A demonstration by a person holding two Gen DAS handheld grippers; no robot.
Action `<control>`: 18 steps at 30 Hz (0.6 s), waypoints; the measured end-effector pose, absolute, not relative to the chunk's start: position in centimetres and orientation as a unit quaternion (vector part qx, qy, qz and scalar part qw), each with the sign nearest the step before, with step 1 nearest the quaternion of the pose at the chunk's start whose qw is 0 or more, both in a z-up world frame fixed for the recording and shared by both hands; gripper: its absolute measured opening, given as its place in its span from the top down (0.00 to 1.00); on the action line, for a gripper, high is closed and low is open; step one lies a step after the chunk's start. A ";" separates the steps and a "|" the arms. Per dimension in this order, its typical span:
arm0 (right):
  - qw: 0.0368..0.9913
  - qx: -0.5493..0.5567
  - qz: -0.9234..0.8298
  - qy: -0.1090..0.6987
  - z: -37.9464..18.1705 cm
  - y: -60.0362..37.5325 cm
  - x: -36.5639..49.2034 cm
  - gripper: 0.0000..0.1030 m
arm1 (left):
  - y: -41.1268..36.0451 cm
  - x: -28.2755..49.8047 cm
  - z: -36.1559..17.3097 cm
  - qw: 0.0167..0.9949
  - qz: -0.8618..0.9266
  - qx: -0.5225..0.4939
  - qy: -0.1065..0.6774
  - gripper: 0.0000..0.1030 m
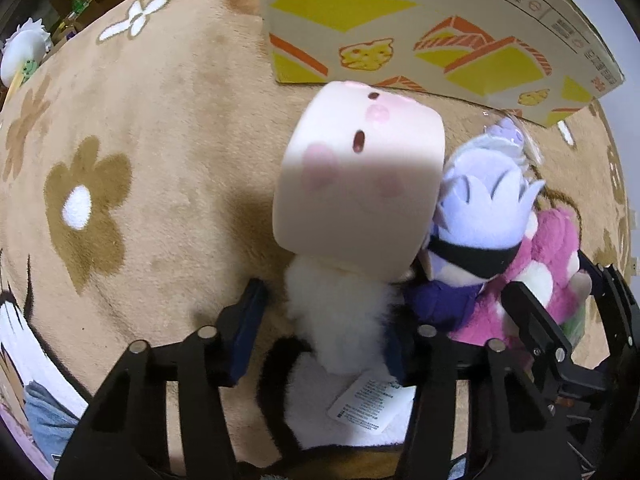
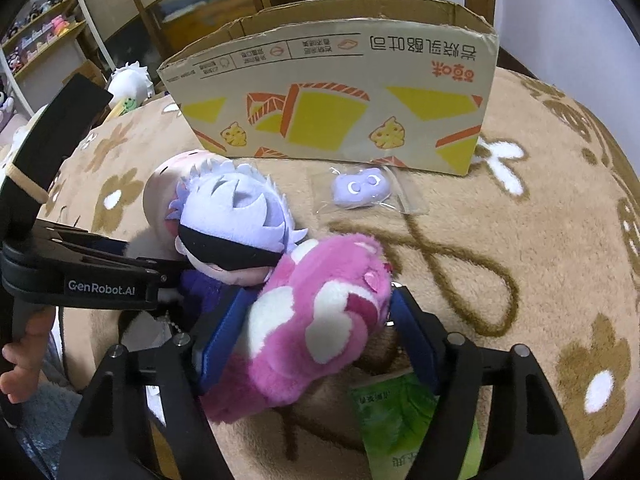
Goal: Organize soft objects
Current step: 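Lower the left tool onto the white fluffy chick while the right tool lowers onto the pink plush, then close the left tool on the white chick while the right tool grips the pink plush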
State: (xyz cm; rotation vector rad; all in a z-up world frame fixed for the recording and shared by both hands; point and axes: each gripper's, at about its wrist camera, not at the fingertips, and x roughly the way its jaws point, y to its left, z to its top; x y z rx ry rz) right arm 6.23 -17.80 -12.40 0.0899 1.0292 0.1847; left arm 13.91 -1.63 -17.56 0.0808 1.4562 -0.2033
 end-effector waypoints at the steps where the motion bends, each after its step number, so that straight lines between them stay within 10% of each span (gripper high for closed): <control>1: 0.866 0.039 0.088 0.490 -12.3 -17.7 6.2 0.28 | -1.6 13.7 -17.6 0.742 -0.094 0.036 0.663 0.54; 6: 0.871 0.025 0.086 0.482 -11.9 -17.3 5.7 0.31 | -0.8 13.0 -17.4 0.745 -0.100 0.022 0.659 0.72; 18: 0.894 0.009 0.059 0.445 -10.0 -18.3 4.7 0.42 | 0.6 11.0 -15.6 0.763 -0.105 0.013 0.637 0.73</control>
